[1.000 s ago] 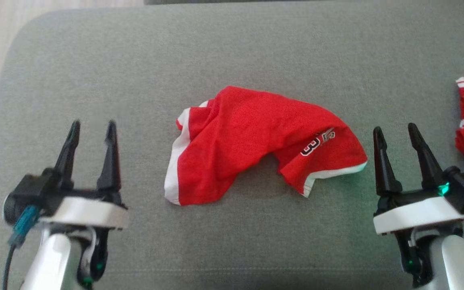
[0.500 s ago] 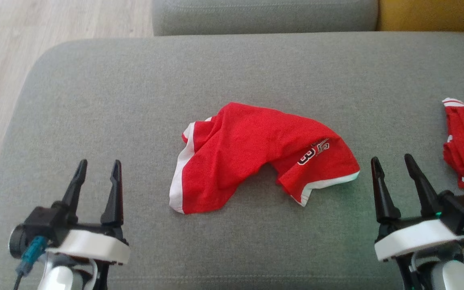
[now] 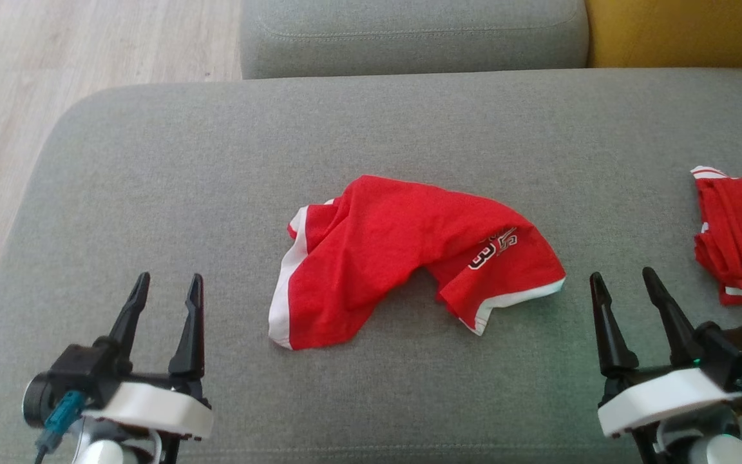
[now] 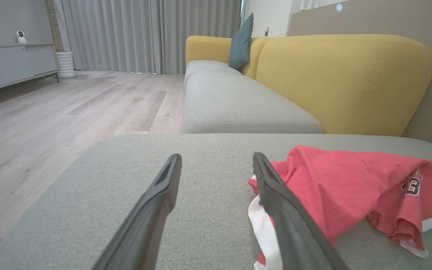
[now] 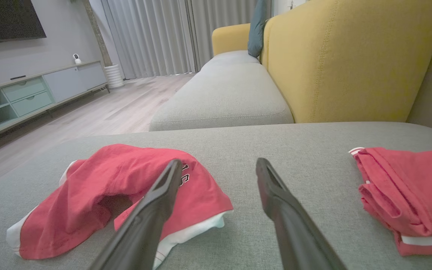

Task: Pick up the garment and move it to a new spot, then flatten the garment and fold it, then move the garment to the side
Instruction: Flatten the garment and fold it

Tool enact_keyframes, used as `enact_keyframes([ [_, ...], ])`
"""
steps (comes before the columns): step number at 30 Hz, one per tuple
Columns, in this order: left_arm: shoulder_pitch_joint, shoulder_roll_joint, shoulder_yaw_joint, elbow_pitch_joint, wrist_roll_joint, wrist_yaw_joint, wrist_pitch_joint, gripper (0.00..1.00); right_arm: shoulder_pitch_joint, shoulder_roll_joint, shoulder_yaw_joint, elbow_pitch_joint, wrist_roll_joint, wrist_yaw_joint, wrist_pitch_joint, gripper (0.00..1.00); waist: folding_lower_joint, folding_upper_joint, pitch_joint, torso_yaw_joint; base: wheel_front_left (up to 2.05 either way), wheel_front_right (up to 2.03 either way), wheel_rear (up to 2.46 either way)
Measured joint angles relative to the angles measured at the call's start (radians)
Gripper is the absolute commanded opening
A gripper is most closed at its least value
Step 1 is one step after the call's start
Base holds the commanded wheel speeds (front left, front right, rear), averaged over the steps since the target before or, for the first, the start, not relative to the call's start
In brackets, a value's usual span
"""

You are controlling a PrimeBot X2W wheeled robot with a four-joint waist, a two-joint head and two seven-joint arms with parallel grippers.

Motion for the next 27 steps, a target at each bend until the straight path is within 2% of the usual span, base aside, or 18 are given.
enact_keyframes([
  [27, -0.006, -0.001, 0.005, -0.007, 0.016, -0.01, 0.0, 1.0, -0.007, 0.0, 0.009, 0.008, 0.012, 0.0, 0.003, 1.0, 0.0, 0.0, 0.04, 0.005, 0.0, 0.0, 0.0],
])
